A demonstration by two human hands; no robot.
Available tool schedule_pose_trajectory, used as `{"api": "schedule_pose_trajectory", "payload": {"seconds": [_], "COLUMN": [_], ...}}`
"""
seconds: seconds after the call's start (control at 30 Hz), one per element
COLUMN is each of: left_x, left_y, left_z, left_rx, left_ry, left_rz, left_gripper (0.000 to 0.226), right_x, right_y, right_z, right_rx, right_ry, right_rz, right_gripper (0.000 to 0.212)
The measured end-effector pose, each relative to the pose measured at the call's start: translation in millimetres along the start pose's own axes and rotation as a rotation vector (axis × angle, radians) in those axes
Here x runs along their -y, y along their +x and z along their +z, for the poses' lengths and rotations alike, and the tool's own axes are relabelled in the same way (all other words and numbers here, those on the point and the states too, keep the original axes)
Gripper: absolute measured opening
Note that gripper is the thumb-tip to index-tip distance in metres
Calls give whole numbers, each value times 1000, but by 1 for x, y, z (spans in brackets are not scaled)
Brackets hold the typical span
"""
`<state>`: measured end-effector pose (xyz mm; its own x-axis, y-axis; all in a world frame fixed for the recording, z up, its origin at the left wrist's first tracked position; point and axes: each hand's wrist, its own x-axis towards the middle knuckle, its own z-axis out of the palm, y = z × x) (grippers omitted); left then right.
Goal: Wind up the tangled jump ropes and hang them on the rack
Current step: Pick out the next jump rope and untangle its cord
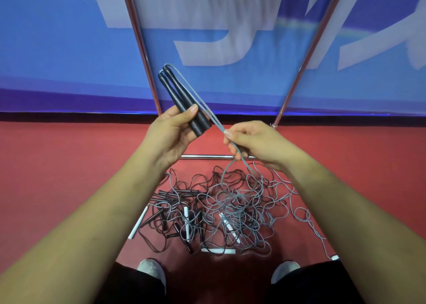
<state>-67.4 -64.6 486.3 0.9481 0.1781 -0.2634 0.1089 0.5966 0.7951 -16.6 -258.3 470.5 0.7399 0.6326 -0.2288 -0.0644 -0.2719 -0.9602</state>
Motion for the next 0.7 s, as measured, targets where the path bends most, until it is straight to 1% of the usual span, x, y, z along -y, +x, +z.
{"api": "schedule_pose_trajectory", "payload": {"seconds": [0.07, 0.17, 0.23, 0.33, 0.53, 0.6, 0.7], "left_x": [-1, -1, 0, 2, 7, 6, 5], "left_y": [-1, -1, 1, 4, 4, 4, 2], "left_z": [-1, -1, -2, -2, 2, 2, 5], "left_rx": [9, 9, -3, -19, -64, -49, -54], "left_ry": [-30, -72, -106, -72, -151, -116, -28], "left_rz": [-7, -25, -40, -39, -17, -16, -2], "left_gripper": [17, 8, 10, 13, 20, 16, 8], "right_x": [1, 0, -1, 0, 2, 3, 4], "right_y": [0, -2, -2, -1, -4, -4, -6], "right_z": [3, 9, 13, 22, 37, 36, 36], "right_rx": [-10, -41, -89, -137, -116, -108, -65], "right_ry": [-21, -31, -37, -42, -83, -92, -184], "right_rz": [-25, -57, -70, -69, -46, -24, -2], "right_gripper": [25, 24, 24, 21, 18, 19, 21]}}
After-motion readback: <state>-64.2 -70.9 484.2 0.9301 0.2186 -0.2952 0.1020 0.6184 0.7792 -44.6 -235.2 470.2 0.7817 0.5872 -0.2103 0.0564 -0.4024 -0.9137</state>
